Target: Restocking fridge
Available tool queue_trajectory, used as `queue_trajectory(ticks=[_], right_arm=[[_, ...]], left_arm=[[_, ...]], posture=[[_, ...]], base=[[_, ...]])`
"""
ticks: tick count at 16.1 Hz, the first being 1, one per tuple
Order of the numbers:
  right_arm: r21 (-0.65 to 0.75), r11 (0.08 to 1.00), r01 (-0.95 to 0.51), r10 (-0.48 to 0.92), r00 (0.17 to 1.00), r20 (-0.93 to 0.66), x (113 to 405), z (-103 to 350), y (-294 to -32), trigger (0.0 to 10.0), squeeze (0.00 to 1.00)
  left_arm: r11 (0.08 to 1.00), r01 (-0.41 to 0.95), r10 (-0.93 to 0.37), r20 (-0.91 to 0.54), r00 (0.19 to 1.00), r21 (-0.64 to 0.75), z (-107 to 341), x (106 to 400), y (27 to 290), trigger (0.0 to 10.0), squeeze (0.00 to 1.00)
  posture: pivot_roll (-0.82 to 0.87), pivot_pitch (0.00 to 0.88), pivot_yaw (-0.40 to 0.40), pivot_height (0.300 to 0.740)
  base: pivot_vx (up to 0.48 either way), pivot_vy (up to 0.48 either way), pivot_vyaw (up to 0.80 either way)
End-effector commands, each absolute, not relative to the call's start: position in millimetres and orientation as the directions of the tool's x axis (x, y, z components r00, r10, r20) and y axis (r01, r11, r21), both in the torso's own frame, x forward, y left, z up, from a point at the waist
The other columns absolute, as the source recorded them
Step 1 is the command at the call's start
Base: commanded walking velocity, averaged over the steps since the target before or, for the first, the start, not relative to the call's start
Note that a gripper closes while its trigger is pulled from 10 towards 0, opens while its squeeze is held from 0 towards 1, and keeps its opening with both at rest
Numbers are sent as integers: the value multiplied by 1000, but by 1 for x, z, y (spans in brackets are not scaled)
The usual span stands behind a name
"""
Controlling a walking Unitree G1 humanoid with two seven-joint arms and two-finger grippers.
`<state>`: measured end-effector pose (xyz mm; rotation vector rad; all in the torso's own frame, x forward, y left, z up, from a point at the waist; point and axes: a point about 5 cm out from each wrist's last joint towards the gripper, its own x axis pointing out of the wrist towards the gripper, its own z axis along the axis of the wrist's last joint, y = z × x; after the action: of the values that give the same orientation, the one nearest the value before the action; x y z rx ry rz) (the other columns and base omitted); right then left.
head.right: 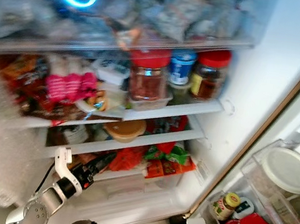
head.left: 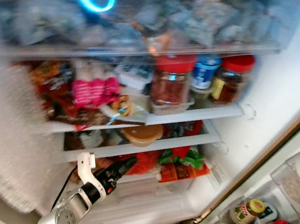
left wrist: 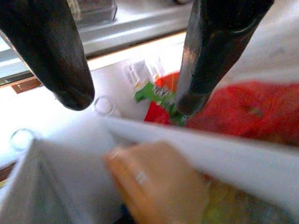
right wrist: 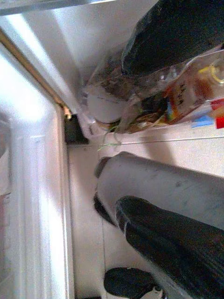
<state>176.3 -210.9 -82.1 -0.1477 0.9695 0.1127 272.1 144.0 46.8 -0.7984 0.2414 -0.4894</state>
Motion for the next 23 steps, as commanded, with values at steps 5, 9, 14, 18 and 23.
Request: queue_trajectory(ticks=[5, 9, 14, 18, 23], right_arm=[[-78, 982, -169, 28, 546, -837, 172, -84, -214, 10000, 0], [-79, 983, -167, 26, 546, -838, 171, -84, -214, 10000, 0], [-83, 982, -172, 25, 545, -838, 172, -83, -214, 10000, 0], [-84, 983, -164, 19, 548, -836, 173, -84, -212, 10000, 0], [-89, 982, -167, 18, 548, -836, 173, -83, -212, 10000, 0]], left_arm=[[628, 371, -522, -16, 853, -684, 62, 264, 138, 10000, 0], [771, 419, -528, -113, 842, -480, 64, 250, 142, 10000, 0], [954, 299, -271, -409, 871, 5, 31, 243, 169, 10000, 0], [993, 118, -88, -501, 861, 27, -4, 242, 187, 10000, 0], [1000, 13, -16, -701, 713, -9, -50, 222, 200, 10000, 0]], posture=[[-39, 0, -30, 645], [-34, 0, -25, 645], [-21, 0, -25, 645], [-35, 0, -14, 645], [-41, 0, -12, 645]], base=[[0, 0, 0], [0, 0, 0], [0, 0, 0], [0, 0, 0], [0, 0, 0]])
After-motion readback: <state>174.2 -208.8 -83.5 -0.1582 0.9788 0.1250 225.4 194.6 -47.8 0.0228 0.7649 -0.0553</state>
